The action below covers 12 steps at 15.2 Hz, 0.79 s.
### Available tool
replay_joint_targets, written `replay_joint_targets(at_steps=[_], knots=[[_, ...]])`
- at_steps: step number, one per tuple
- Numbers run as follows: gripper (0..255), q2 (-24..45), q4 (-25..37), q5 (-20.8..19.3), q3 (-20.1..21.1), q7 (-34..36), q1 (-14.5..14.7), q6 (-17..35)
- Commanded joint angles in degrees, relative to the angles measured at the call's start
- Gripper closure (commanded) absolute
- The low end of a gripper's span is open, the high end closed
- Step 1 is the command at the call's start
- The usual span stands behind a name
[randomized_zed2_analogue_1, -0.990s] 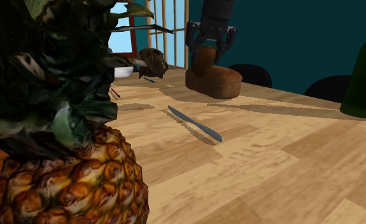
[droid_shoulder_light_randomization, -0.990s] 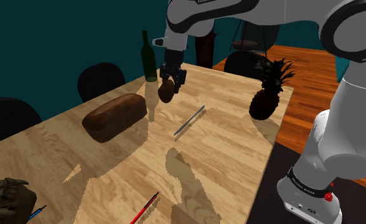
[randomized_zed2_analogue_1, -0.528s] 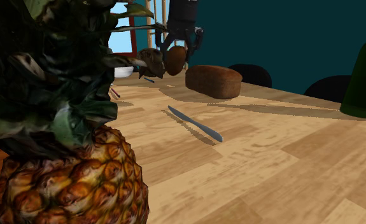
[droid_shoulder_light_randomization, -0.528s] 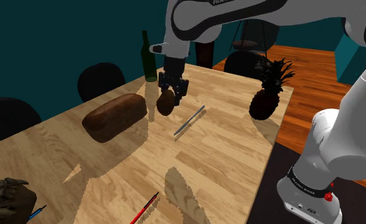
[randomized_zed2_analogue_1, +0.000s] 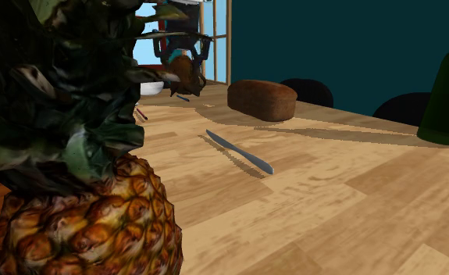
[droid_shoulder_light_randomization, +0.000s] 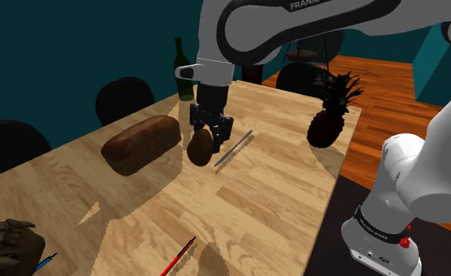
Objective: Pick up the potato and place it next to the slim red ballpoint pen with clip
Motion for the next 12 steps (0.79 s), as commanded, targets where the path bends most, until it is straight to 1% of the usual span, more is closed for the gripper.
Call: replay_joint_targets(at_steps=[1, 9, 12], knots=[[255, -1.5, -1.7, 0.2, 1.6, 2.5, 1.1, 0.9], [255, -4.1, -4.6, 1.2, 8.9, 13.6, 5.9, 4.4], [255, -3.7, -6.5, 1.4, 9.1, 13.0, 6.0, 6.6]])
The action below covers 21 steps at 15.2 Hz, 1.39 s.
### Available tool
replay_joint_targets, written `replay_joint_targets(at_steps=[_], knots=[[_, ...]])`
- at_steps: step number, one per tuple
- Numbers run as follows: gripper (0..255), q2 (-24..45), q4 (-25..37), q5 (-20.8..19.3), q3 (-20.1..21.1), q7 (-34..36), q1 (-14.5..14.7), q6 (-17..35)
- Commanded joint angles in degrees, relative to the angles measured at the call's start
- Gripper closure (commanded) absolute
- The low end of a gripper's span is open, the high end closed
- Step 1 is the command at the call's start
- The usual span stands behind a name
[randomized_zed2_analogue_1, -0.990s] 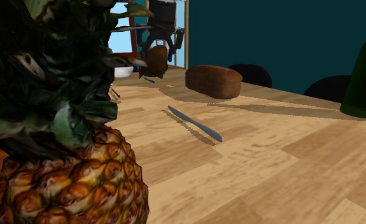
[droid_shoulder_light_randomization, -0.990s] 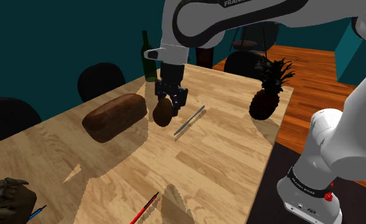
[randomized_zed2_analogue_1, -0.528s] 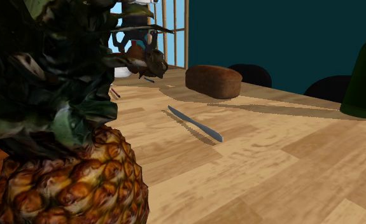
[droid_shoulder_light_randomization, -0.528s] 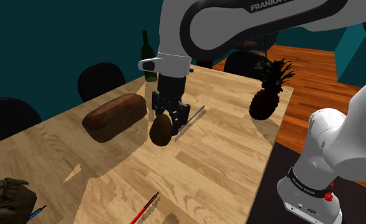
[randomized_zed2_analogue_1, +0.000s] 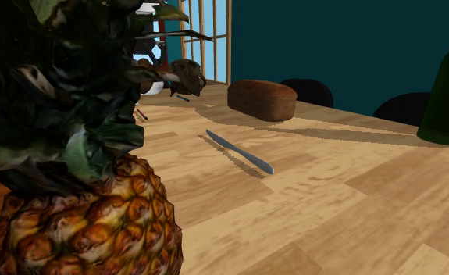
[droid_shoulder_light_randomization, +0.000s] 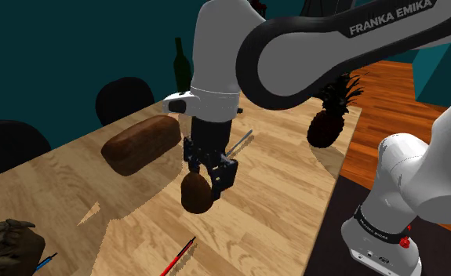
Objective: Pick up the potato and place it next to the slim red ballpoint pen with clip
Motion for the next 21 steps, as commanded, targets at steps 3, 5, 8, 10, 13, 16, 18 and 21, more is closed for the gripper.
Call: replay_joint_targets(at_steps=[3, 5, 8, 10, 13, 16, 18, 21], knots=[[255, 0.5, -2.3, 0.4, 0.3, -0.5, 0.2, 2.9], [255, 0.9, -3.5, 0.6, 0.4, -0.9, 0.2, 4.4], [255, 1.6, -5.1, 0.9, 0.5, -1.4, 0.4, 6.7], [255, 2.1, -6.2, 1.1, 0.6, -1.8, 0.4, 8.2], [255, 3.0, -7.7, 1.5, 0.8, -2.4, 0.6, 10.5], [255, 4.0, -9.0, 1.9, 1.0, -3.0, 0.7, 12.8], [255, 4.7, -9.9, 2.1, 1.1, -3.4, 0.8, 14.4], [255, 5.9, -11.1, 2.5, 1.2, -4.0, 0.9, 16.7]])
